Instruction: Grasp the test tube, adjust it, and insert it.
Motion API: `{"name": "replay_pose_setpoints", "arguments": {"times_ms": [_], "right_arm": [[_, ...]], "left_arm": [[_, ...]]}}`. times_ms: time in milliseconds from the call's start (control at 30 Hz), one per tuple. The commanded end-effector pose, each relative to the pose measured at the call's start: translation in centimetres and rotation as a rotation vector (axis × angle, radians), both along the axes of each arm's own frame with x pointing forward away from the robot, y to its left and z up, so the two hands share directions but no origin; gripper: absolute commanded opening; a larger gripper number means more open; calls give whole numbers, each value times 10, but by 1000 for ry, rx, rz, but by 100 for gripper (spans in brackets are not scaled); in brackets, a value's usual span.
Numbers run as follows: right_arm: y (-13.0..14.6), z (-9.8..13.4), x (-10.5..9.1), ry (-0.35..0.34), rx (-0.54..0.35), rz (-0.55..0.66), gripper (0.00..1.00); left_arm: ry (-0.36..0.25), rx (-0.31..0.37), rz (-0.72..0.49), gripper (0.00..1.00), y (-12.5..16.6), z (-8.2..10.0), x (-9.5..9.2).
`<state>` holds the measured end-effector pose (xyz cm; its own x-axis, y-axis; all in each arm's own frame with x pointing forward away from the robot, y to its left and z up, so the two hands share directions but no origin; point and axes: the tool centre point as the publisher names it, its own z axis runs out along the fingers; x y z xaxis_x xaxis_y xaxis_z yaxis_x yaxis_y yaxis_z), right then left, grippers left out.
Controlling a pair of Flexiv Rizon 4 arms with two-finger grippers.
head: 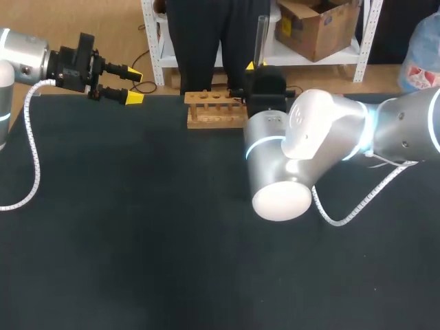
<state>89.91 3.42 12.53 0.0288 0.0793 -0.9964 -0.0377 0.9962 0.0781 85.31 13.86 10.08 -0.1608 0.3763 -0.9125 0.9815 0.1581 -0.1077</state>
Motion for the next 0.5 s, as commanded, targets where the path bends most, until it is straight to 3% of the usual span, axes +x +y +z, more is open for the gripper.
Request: {"name": "replay_pose_setpoints", "arguments": {"times_ms": [33, 500], "right_arm": [[-1, -4, 4, -9, 2, 85, 0], [2, -21, -1, 19, 19, 81, 0]], "left_arm": [[-5, 1, 7, 100, -1, 0, -3], [-5, 1, 7, 100, -1, 0, -3]]}}
